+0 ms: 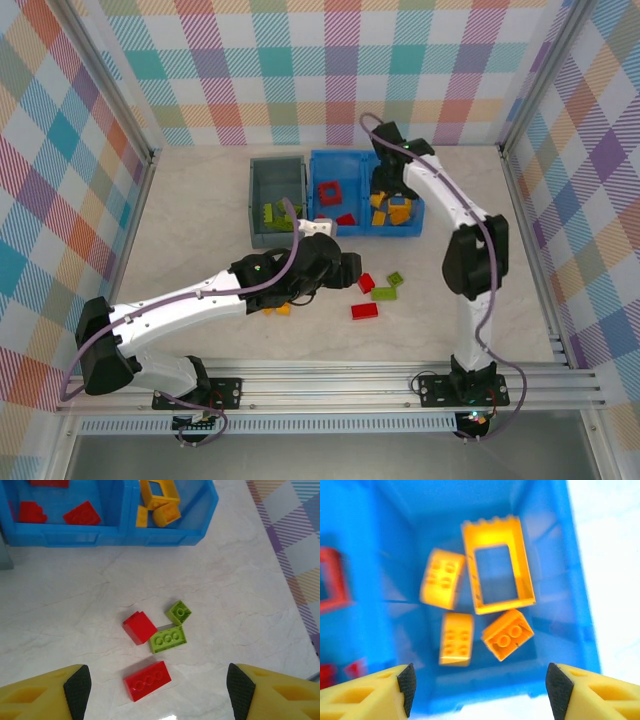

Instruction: Sort the legos into containers by color

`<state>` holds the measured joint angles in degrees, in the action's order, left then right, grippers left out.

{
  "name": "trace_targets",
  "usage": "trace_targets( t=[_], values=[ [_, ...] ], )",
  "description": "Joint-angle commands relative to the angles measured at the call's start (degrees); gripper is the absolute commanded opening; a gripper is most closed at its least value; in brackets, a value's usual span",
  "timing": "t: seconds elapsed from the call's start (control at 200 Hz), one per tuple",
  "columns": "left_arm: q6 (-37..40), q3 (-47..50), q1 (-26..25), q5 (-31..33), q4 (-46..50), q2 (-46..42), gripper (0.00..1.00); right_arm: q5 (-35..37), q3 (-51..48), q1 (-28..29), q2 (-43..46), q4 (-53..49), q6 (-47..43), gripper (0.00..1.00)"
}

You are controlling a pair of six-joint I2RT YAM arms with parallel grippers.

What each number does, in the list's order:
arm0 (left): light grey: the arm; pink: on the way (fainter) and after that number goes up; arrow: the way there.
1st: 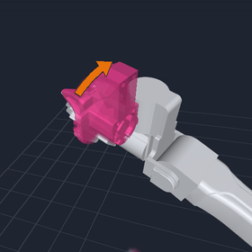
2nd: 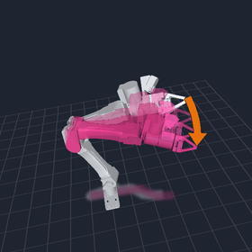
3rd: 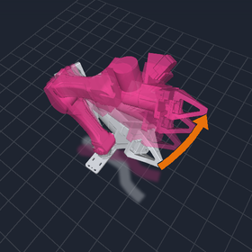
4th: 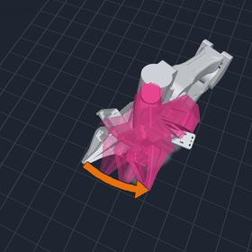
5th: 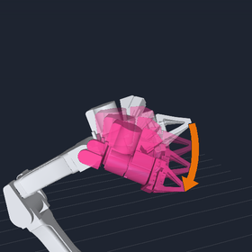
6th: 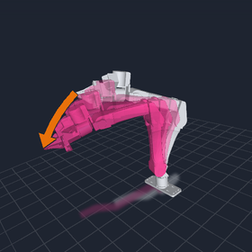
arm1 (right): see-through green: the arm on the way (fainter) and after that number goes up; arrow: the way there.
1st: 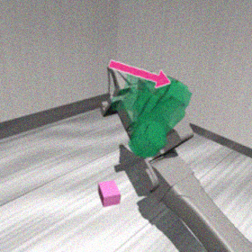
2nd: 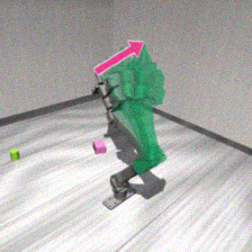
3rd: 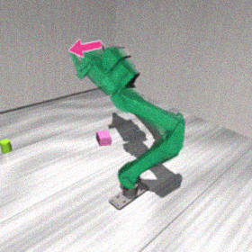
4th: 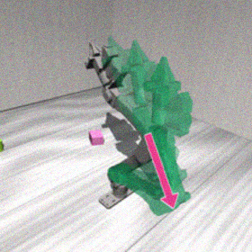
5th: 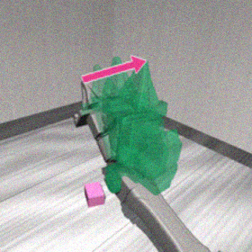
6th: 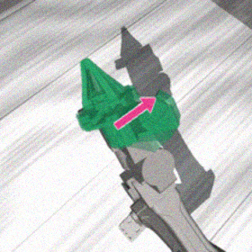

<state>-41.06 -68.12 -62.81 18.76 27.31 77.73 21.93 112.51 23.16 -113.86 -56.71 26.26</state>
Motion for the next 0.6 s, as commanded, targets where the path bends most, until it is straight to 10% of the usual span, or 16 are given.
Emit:
trace_targets(
  t=[0.0,0.37,0.595],
  values=[
    [-0.7,1.2,-0.7,2.8,3.0,-2.3,0.74,-2.5,0.3,0.6,7.2,-0.4,-0.4,0.69],
    [0.9,0.1,-0.7,-3.2,2.1,1.2,0.65,-3.4,-26.9,0.1,26.7,13.6,-2.9,0.17],
    [3.6,-5.3,-0.8,-8.6,1.6,14.6,0.62,-13.3,-42.8,0.2,43.3,7.3,-0.6,0.17]
  ],
)
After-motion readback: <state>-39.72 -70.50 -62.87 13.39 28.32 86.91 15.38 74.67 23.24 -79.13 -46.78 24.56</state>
